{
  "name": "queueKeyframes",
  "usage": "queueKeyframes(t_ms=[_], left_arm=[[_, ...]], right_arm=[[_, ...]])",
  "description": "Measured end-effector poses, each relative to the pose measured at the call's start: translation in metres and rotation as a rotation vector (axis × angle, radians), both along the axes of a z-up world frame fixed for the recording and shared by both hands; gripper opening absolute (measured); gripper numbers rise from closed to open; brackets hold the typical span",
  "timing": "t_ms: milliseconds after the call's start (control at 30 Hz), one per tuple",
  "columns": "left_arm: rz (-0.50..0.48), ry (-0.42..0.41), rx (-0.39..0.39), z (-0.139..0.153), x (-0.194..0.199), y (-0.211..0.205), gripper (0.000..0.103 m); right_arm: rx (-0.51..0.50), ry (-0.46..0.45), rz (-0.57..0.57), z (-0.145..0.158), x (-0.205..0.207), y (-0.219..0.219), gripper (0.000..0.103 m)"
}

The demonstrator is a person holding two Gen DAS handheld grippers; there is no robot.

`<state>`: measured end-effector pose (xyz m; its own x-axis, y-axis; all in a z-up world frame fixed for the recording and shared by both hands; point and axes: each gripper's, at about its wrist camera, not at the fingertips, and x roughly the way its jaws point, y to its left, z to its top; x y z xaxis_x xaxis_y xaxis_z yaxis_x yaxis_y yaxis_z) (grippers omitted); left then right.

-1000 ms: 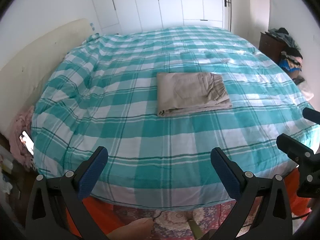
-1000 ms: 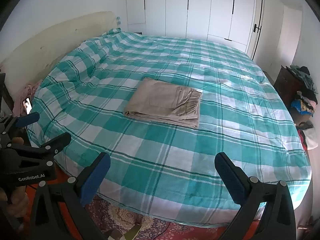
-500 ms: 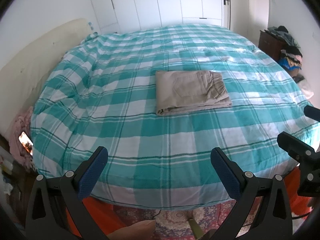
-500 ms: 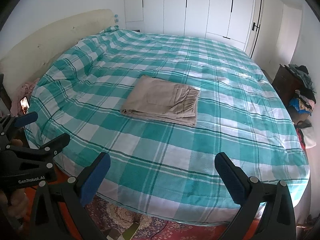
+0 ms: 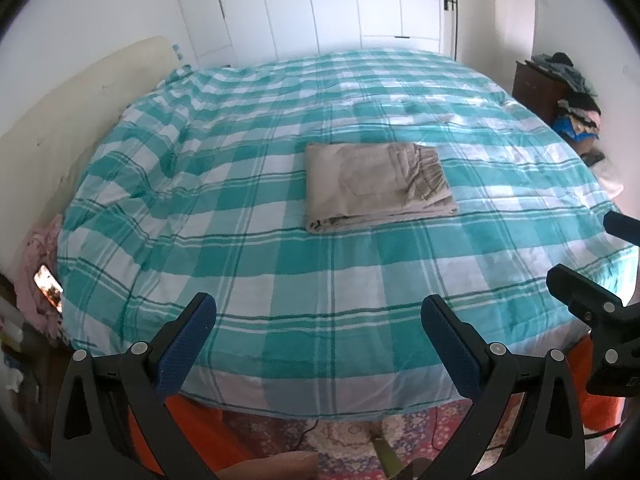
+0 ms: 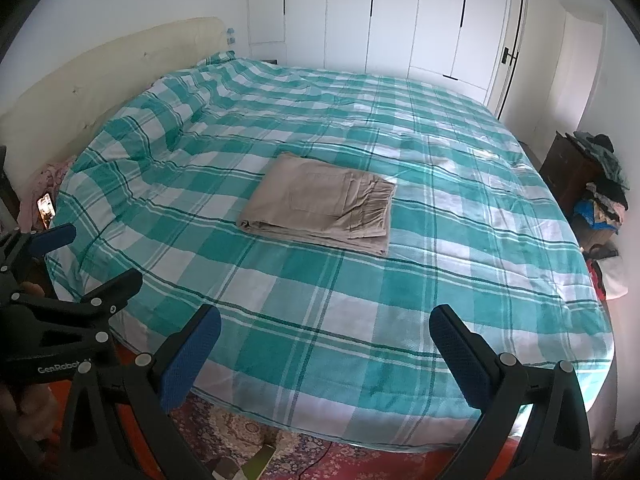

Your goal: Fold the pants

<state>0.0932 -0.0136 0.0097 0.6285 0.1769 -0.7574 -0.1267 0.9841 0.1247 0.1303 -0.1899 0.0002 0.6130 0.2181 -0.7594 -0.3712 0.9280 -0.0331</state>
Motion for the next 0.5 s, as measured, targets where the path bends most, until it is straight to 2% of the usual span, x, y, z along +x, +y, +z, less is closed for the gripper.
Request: queueKeyframes(t_ms=[333, 500], left_arm=[[-0.006, 0.016, -0.013, -0.0009, 0.0013, 0.0010, 0.102], [-0.007, 0.009, -0.045, -0.0006, 0.0007, 0.0069, 0.102]], right_arm=[[-0.002, 0.005, -0.007, -0.0009, -0.0004, -0.0019, 0.103], [-0.001, 0.006, -0.007, -0.0009, -0.0001, -0.0020, 0.103]])
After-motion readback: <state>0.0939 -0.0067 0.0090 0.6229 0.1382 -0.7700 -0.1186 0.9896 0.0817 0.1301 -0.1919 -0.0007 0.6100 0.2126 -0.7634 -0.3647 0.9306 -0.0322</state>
